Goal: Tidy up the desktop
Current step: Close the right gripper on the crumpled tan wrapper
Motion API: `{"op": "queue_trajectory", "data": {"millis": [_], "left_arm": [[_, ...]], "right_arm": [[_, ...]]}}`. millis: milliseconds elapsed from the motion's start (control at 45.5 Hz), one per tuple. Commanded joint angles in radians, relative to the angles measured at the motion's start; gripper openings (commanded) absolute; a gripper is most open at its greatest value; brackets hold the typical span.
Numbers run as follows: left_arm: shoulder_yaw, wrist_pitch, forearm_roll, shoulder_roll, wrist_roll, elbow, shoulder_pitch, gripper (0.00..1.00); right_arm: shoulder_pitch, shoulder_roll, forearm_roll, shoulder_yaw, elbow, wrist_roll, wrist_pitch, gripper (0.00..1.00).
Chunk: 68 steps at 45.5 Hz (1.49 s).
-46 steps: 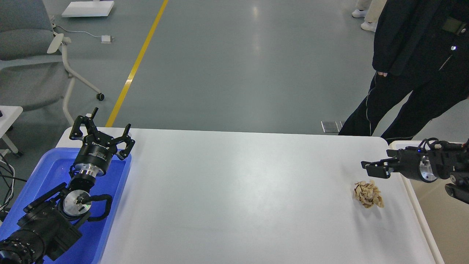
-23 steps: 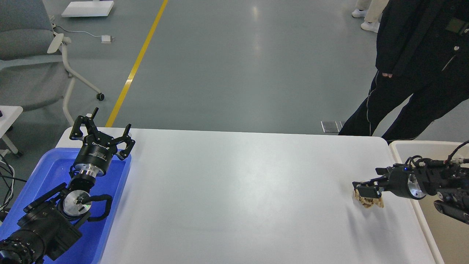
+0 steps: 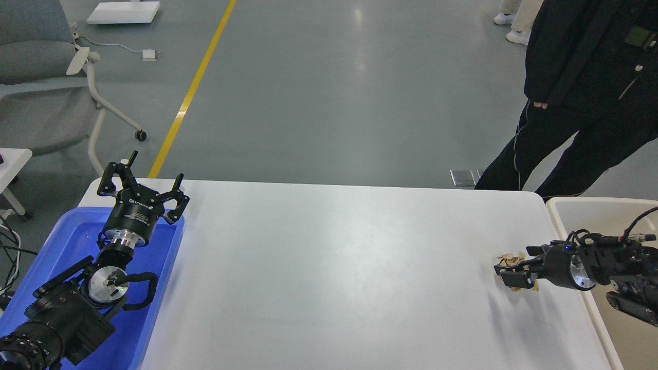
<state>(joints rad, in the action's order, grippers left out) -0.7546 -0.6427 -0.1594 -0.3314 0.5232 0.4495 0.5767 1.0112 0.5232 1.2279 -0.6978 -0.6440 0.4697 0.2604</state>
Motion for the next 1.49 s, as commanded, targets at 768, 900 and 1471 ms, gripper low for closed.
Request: {"op": "queue_trajectory", "data": {"millis": [768, 900, 1471], "left_arm": [[0.0, 0.0, 0.0, 0.0, 0.0, 0.0, 0.0, 1.0], [0.001, 0.0, 0.0, 0.0, 0.0, 0.0, 0.0, 1.0], [0.0, 0.0, 0.0, 0.0, 0.0, 0.0, 0.0, 1.0]], "right_arm": [[-0.109, -0.109, -0.021, 0.0, 0.198, 0.0, 0.002, 0.74], [-0.115, -0.112, -0.019, -0.009, 0.231, 0.001, 0.002, 0.59], [-0.108, -0.065, -0.18, 0.017, 0.218, 0.009, -0.006, 0.0]]}}
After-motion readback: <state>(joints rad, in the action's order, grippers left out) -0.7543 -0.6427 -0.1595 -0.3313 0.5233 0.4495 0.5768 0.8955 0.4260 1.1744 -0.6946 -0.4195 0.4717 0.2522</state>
